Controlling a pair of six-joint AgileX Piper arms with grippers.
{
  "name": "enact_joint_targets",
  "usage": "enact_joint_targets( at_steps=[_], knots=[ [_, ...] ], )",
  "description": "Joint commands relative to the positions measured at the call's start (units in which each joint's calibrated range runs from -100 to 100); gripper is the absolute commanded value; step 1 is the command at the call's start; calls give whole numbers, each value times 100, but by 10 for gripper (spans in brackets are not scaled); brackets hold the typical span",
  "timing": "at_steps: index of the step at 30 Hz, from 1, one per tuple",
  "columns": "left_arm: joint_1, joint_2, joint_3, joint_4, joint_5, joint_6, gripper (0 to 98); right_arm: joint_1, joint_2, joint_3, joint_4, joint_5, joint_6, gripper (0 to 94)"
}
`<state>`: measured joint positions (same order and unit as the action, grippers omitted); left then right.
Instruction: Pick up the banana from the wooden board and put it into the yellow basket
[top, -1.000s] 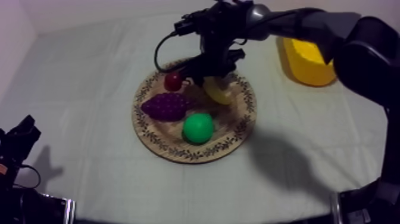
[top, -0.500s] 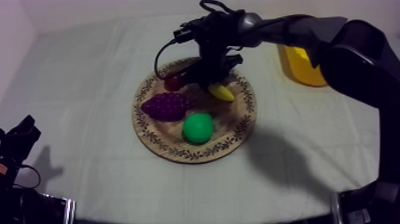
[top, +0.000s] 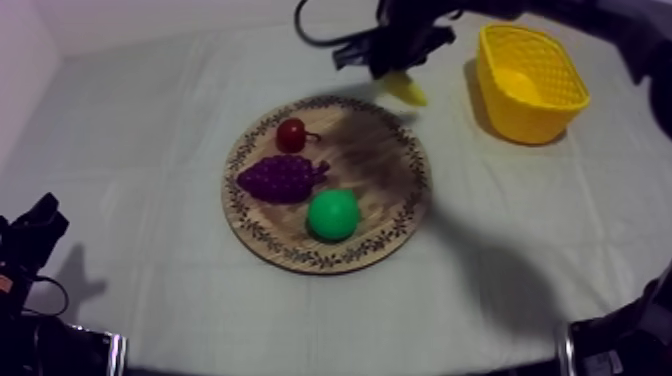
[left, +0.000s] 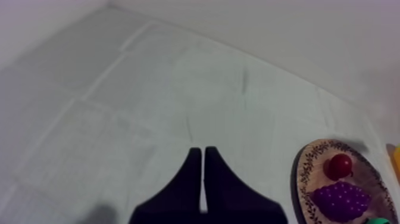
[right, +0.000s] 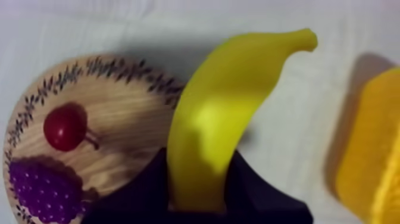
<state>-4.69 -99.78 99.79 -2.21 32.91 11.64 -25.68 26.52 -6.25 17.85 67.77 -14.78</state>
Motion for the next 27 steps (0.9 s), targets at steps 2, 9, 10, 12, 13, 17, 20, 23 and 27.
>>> enact_joint_targets(
  at_steps=[2,9,10,12,13,17,20,23,27],
  knots=[
    [2,-5,-1,3,0,1,1,236,-622,272,178,-204,-7,132],
    [2,-5,-1,3,0,1,1,903,-1571,978,377,-726,227,130],
    [2,-5,-1,3,0,0,1,1009,-1686,1078,371,-804,293,130],
    [2,-5,-1,3,0,0,1,1205,-1890,1291,338,-953,449,130],
    [2,-5,-1,3,0,1,1,1299,-1976,1397,313,-1021,532,130],
    [2,-5,-1,3,0,1,1,1665,-2254,1824,238,-1335,805,129],
    [2,-5,-1,3,0,1,1,1924,-2389,2099,200,-1560,951,129],
    [2,-5,-1,3,0,0,1,2129,-2460,2315,192,-1735,1050,128],
    [2,-5,-1,3,0,1,1,2334,-2457,2617,223,-2035,1094,129]
  ],
)
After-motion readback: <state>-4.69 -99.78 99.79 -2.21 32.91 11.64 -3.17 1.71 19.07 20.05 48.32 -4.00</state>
